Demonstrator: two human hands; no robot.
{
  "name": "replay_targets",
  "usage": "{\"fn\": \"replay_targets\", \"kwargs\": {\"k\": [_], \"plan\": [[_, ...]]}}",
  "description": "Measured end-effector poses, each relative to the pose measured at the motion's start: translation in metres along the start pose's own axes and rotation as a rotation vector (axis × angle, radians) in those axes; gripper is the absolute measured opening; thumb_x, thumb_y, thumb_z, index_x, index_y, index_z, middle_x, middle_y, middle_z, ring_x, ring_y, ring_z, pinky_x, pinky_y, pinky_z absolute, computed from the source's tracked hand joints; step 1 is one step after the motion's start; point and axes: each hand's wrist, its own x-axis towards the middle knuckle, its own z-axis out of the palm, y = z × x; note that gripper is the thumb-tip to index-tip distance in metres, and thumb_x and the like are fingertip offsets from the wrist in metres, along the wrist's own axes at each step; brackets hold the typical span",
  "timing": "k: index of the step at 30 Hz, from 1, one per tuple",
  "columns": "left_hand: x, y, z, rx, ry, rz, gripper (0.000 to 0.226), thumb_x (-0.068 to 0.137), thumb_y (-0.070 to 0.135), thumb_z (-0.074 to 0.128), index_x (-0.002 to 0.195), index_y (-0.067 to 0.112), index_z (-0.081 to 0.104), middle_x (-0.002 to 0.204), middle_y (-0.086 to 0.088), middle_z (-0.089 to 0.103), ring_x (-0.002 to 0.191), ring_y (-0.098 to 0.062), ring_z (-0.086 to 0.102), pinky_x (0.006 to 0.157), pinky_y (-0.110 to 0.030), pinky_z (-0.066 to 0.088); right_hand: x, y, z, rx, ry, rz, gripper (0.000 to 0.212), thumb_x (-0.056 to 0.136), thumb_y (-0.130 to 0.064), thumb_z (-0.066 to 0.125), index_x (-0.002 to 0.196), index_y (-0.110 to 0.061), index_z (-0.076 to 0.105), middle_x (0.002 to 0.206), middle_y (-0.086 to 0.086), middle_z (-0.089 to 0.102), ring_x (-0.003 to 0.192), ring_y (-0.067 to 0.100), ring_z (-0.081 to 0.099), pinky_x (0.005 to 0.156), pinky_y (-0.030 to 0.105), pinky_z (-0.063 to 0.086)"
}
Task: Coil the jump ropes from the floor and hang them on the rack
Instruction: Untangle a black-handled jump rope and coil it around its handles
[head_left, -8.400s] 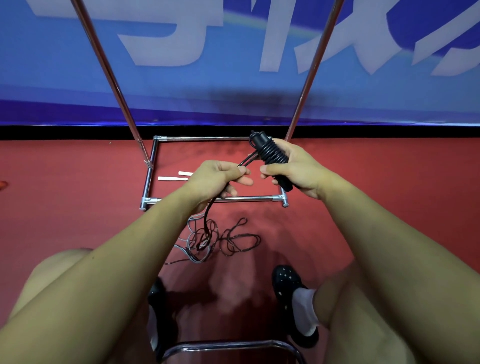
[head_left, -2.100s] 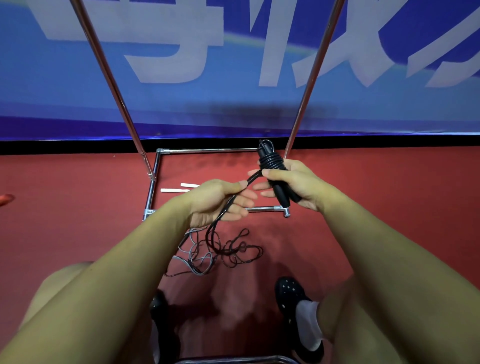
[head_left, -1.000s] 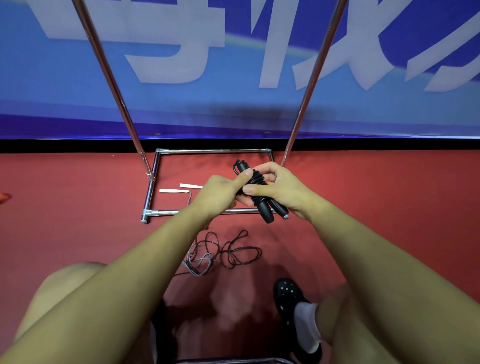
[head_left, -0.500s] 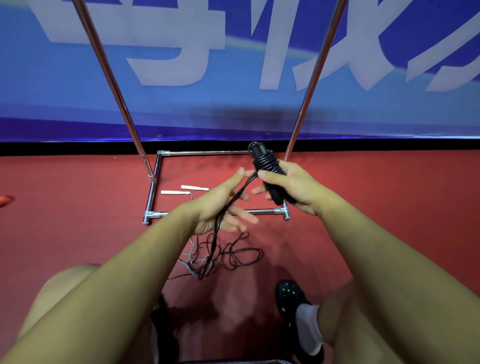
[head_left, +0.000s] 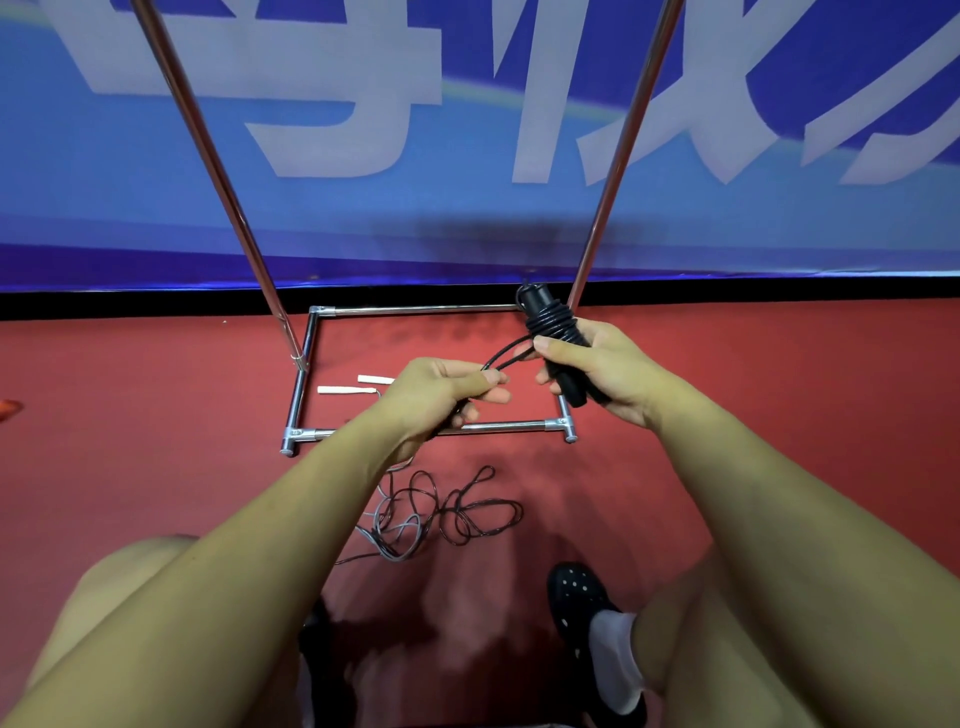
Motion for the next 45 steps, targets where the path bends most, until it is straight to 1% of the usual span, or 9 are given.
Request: {"fn": "replay_targets", "kwargs": {"k": [6, 13, 16, 21, 29, 35, 38, 42, 45], "plan": [[-0.002, 0.004, 0.01, 0.537, 0.139, 0.21, 0.025, 0.101, 0.033, 0.06, 0.096, 0.02, 0.081, 0.052, 0.012, 0.054, 0.05, -0.005, 0.044, 0.058, -0.023, 0.036, 0.005, 0.004, 0.008, -0.026, 0.056, 0.019, 0.014, 0.098, -0.021, 0.069, 0.108, -0.012, 0.064, 0.082, 0.0, 0.069, 0.074, 0.015, 0.068, 0.067, 0.028, 0.056], [-0.004, 0.009, 0.008, 0.652, 0.199, 0.254, 0.037, 0.104, 0.039, 0.054, 0.084, 0.02, 0.078, 0.037, 0.01, 0.039, 0.041, -0.009, 0.036, 0.053, -0.027, 0.029, 0.007, 0.008, 0.01, -0.215, 0.004, 0.021, 0.013, 0.099, -0.024, 0.067, 0.1, -0.012, 0.065, 0.082, 0.003, 0.068, 0.07, 0.013, 0.062, 0.07, 0.028, 0.054], [-0.002, 0.004, 0.008, 0.66, 0.197, 0.259, 0.038, 0.105, 0.037, 0.05, 0.08, 0.022, 0.076, 0.041, 0.013, 0.045, 0.044, -0.009, 0.036, 0.056, -0.028, 0.031, 0.006, 0.007, 0.019, -0.357, -0.031, 0.016, 0.02, 0.103, -0.033, 0.059, 0.095, -0.015, 0.058, 0.084, 0.005, 0.061, 0.067, 0.012, 0.057, 0.068, 0.03, 0.048], [-0.001, 0.003, 0.001, 0.504, 0.169, 0.189, 0.055, 0.108, 0.042, 0.033, 0.082, 0.02, 0.077, 0.066, 0.005, 0.06, 0.047, -0.009, 0.043, 0.059, -0.029, 0.034, 0.01, 0.011, 0.036, -0.117, 0.082, 0.141, 0.04, 0.112, -0.037, 0.033, 0.099, -0.013, 0.063, 0.087, 0.008, 0.065, 0.07, 0.017, 0.058, 0.069, 0.029, 0.048], [-0.002, 0.003, 0.0, 0.496, 0.188, 0.177, 0.063, 0.109, 0.044, 0.029, 0.075, 0.019, 0.075, 0.061, 0.005, 0.062, 0.053, -0.012, 0.048, 0.062, -0.031, 0.036, 0.006, 0.017, 0.03, -0.213, -0.002, 0.043, 0.025, 0.103, -0.036, 0.058, 0.112, -0.018, 0.073, 0.088, -0.007, 0.07, 0.081, 0.004, 0.062, 0.079, 0.025, 0.046], [0.0, -0.002, -0.002, 0.622, 0.166, 0.193, 0.074, 0.107, 0.051, 0.026, 0.059, 0.015, 0.069, 0.083, -0.006, 0.077, 0.077, -0.023, 0.066, 0.077, -0.035, 0.048, 0.004, 0.02, 0.034, -0.184, 0.015, 0.106, 0.053, 0.087, -0.048, 0.076, 0.125, -0.014, 0.062, 0.096, 0.0, 0.079, 0.092, 0.012, 0.074, 0.093, 0.038, 0.055], [0.001, -0.002, -0.001, 0.605, 0.157, 0.173, 0.076, 0.107, 0.053, 0.025, 0.069, 0.008, 0.074, 0.066, -0.001, 0.069, 0.062, -0.018, 0.058, 0.067, -0.033, 0.042, 0.004, 0.017, 0.034, -0.108, 0.001, 0.099, 0.071, 0.074, -0.045, 0.085, 0.13, -0.011, 0.057, 0.097, 0.008, 0.08, 0.087, 0.017, 0.076, 0.089, 0.037, 0.056], [-0.006, 0.008, 0.006, 0.474, 0.138, 0.16, 0.077, 0.109, 0.051, 0.021, 0.063, 0.01, 0.068, 0.041, 0.01, 0.052, 0.041, -0.004, 0.042, 0.061, -0.033, 0.032, 0.002, 0.01, 0.035, -0.107, 0.008, 0.039, 0.041, 0.081, -0.025, 0.087, 0.115, -0.009, 0.071, 0.089, 0.007, 0.077, 0.075, 0.014, 0.071, 0.075, 0.029, 0.055], [-0.014, 0.014, 0.01, 0.428, 0.125, 0.119, 0.078, 0.108, 0.056, 0.019, 0.064, 0.012, 0.066, 0.035, 0.012, 0.047, 0.035, 0.0, 0.041, 0.058, -0.031, 0.029, 0.002, 0.01, 0.039, -0.179, 0.049, 0.04, 0.045, 0.074, -0.023, 0.092, 0.109, -0.008, 0.068, 0.086, 0.006, 0.075, 0.075, 0.015, 0.071, 0.068, 0.03, 0.056]]}}
